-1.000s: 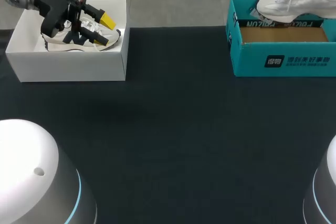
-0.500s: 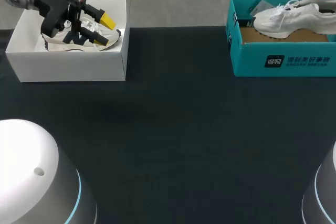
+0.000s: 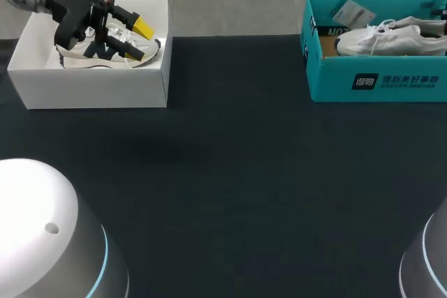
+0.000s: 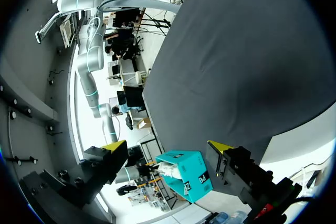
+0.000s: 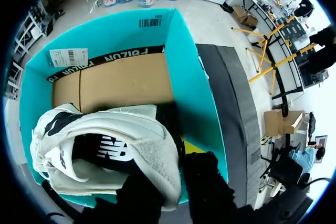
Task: Take the shoe out of the shoebox, open the shoe tongue, remove and reinsert the insole, then place the shoe into the shoebox
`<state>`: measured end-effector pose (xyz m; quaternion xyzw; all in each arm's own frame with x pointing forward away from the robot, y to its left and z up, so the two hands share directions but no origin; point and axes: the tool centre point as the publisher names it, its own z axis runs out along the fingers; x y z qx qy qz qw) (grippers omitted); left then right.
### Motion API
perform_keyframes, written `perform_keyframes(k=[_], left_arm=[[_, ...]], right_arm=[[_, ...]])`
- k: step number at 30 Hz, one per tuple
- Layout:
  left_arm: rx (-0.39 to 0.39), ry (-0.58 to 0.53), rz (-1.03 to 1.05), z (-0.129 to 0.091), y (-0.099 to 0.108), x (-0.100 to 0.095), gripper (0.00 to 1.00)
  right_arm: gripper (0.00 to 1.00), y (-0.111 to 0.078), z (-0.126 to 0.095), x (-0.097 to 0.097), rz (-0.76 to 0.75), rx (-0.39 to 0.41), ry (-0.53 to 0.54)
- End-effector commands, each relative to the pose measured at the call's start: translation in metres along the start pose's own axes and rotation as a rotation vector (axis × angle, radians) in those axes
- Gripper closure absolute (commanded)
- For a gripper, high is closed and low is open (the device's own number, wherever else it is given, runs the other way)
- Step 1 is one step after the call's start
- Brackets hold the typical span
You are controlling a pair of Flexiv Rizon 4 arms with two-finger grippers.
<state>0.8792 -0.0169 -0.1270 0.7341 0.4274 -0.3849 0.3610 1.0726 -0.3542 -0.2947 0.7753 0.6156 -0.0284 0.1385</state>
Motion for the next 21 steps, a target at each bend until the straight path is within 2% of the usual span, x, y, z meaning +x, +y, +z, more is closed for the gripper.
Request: perform_keyframes(k=[1,12,17,20,21], left_arm=[[0.0,0.003,0.001,0.0,-0.001,0.0,0.0],[0.0,0.003,0.001,0.0,-0.001,0.0,0.0],[0.0,0.003,0.001,0.0,-0.001,0.0,0.0],[0.0,0.003,0.001,0.0,-0.001,0.0,0.0],[0.0,0.003,0.001,0.0,-0.001,0.0,0.0]], right_arm=[[1.0,0.006,0.022,0.005,0.001,0.018,0.003],[1.0,-0.002,0.065,0.018,-0.02,0.09,0.0],[1.0,-0.007,0.074,0.019,-0.007,0.109,-0.003],[1.0,-0.011,0.072,0.02,0.002,0.114,-0.007],[0.79,-0.012,0.071,0.019,0.005,0.113,-0.008]])
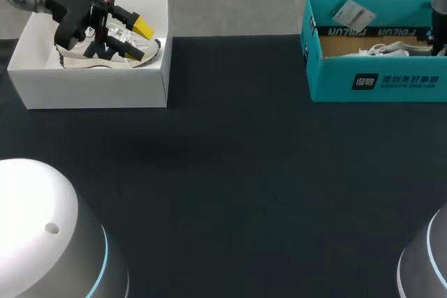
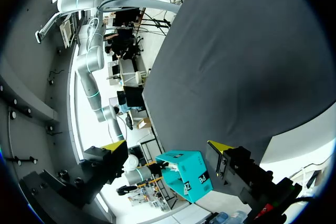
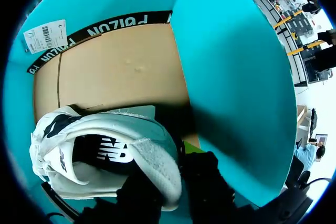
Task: Take the shoe out of the shoebox, open the shoe tongue, remove and reinsert the insole, then place the shoe into the shoebox
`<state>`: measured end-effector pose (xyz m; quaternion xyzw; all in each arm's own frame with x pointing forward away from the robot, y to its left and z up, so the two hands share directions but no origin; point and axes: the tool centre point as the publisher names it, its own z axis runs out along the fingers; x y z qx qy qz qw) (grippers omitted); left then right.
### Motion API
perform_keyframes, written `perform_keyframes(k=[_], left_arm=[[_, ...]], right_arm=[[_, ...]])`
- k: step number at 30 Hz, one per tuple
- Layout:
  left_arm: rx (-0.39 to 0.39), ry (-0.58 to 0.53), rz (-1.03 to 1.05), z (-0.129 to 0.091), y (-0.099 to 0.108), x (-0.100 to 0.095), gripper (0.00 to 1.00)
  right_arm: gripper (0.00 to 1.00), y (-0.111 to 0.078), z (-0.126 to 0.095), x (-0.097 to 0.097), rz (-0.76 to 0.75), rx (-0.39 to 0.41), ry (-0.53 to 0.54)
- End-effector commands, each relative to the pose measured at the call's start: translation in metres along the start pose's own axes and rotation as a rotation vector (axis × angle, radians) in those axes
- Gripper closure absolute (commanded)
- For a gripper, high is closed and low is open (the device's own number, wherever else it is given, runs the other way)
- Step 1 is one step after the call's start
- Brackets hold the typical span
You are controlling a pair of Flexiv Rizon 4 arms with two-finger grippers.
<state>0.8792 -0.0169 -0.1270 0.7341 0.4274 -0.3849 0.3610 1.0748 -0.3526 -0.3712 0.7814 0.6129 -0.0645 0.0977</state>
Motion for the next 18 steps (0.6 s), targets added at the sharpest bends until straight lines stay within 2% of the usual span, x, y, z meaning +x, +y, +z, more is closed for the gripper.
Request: perform_keyframes(k=[1,3,4,5,6,10,18], left_arm=[[0.0,0.003,0.001,0.0,-0.001,0.0,0.0],[0.0,0.003,0.001,0.0,-0.001,0.0,0.0],[0.0,0.003,0.001,0.0,-0.001,0.0,0.0],[0.0,0.003,0.001,0.0,-0.001,0.0,0.0],[0.0,0.003,0.001,0.0,-0.001,0.0,0.0],[0.0,0.003,0.001,0.0,-0.001,0.0,0.0],[0.0,0.003,0.001,0.0,-0.001,0.0,0.0]], right_arm=[[0.73,0.0,-0.002,0.0,0.011,0.002,-0.002],[0.65,-0.001,-0.003,-0.001,0.013,0.001,-0.002],[0.58,-0.002,-0.004,-0.001,0.016,-0.004,0.0],[0.23,-0.002,-0.006,-0.001,0.019,-0.007,0.001],[0.0,-0.003,-0.008,-0.001,0.02,-0.008,0.002],[0.0,-0.004,-0.022,0.001,0.022,-0.027,0.001],[0.0,-0.005,-0.071,0.003,0.03,-0.088,0.018]])
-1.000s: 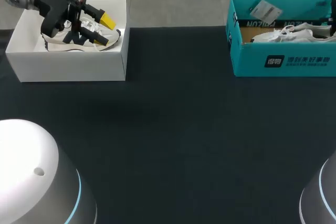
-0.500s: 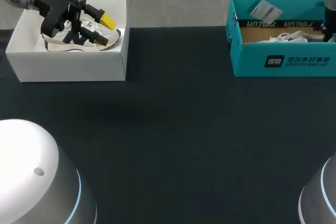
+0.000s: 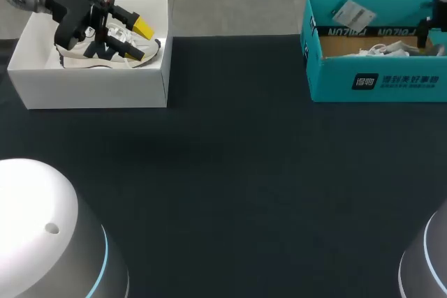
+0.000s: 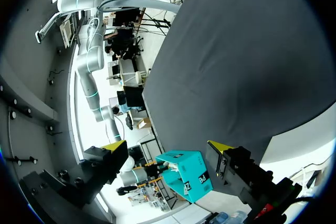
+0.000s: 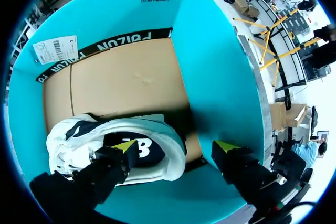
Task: Take the shoe out of the shoebox, open the shoe tongue, remove and reinsert the insole, then place the shoe into the shoebox
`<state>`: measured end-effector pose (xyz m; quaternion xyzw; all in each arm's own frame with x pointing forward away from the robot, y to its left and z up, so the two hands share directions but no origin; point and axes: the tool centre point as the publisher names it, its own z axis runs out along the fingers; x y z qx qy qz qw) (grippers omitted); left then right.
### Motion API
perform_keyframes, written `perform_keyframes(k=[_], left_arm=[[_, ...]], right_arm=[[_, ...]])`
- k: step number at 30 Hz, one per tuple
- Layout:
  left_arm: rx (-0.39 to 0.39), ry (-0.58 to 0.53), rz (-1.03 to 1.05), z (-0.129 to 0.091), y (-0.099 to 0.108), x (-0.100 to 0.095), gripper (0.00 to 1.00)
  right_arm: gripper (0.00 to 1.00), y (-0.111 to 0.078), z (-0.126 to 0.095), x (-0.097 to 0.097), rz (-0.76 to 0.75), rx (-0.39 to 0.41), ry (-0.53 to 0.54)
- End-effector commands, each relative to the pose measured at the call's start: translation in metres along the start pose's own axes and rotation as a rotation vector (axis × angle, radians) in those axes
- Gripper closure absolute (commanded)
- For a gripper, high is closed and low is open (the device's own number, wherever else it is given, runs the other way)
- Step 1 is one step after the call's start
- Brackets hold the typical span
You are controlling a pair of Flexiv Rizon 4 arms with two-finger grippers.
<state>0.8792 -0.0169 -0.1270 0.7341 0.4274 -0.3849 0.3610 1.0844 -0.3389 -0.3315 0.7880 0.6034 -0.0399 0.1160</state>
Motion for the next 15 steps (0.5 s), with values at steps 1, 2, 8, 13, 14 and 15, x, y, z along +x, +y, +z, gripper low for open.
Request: perform_keyframes(k=[1,2,8,13,14,15], left_arm=[[0.0,0.003,0.001,0.0,-0.001,0.0,0.0],[0.0,0.003,0.001,0.0,-0.001,0.0,0.0],[0.0,0.003,0.001,0.0,-0.001,0.0,0.0],[0.0,0.003,0.001,0.0,-0.001,0.0,0.0],[0.0,0.003,0.001,0.0,-0.001,0.0,0.0],[0.0,0.003,0.001,0.0,-0.001,0.0,0.0]], right_arm=[[0.0,-0.013,-0.039,-0.003,0.002,-0.043,0.014],[0.0,-0.012,-0.044,-0.004,0.003,-0.051,0.02],[0.0,-0.011,-0.079,-0.001,0.009,-0.051,0.091],[0.0,-0.017,-0.108,0.007,-0.035,-0.047,0.112],[0.0,-0.018,-0.112,0.008,-0.034,-0.052,0.121],[0.0,-0.022,-0.118,0.011,-0.039,-0.054,0.139]])
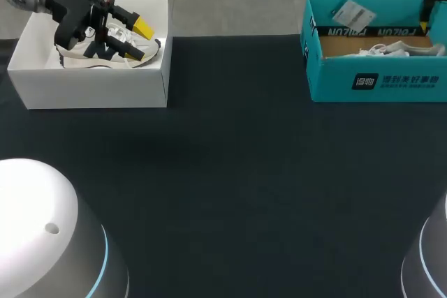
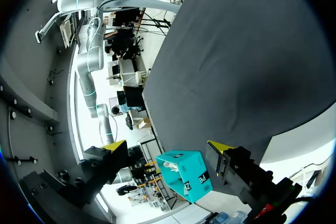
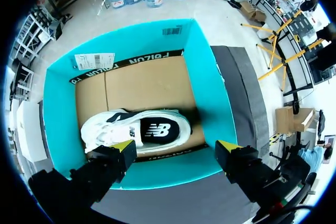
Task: Take the shoe out of the shoebox, open the shoe tongue, remove and reinsert the insole, then place the shoe into the shoebox
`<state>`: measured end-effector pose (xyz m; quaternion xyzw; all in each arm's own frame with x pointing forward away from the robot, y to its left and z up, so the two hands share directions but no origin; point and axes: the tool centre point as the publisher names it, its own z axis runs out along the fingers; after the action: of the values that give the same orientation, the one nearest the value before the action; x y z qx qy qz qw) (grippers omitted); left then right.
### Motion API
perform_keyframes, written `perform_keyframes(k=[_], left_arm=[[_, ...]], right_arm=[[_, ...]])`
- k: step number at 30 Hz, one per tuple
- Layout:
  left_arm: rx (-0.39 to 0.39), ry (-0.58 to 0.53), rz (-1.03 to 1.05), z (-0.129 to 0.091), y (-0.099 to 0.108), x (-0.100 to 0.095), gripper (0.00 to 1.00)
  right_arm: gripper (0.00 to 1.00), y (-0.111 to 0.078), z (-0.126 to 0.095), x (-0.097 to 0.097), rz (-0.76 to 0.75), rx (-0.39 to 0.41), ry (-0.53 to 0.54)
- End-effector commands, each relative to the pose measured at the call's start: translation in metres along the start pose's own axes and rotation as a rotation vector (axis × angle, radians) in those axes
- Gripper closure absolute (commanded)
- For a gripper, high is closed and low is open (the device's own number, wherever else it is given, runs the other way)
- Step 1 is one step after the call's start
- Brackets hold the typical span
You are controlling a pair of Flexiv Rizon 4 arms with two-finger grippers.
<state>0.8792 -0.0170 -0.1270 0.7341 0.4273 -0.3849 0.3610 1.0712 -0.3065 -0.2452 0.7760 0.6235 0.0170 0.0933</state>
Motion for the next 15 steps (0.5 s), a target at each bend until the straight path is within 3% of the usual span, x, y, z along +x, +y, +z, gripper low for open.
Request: perform_keyframes(k=[1,9,15], left_arm=[[0.0,0.003,0.001,0.0,-0.001,0.0,0.0],[0.0,0.003,0.001,0.0,-0.001,0.0,0.0],[0.0,0.003,0.001,0.0,-0.001,0.0,0.0]], right_arm=[[0.0,-0.014,-0.03,0.008,-0.009,-0.023,0.025],[0.0,-0.042,-0.048,0.032,-0.033,-0.02,0.08],[0.0,-0.057,-0.05,0.041,-0.039,0.014,0.098]])
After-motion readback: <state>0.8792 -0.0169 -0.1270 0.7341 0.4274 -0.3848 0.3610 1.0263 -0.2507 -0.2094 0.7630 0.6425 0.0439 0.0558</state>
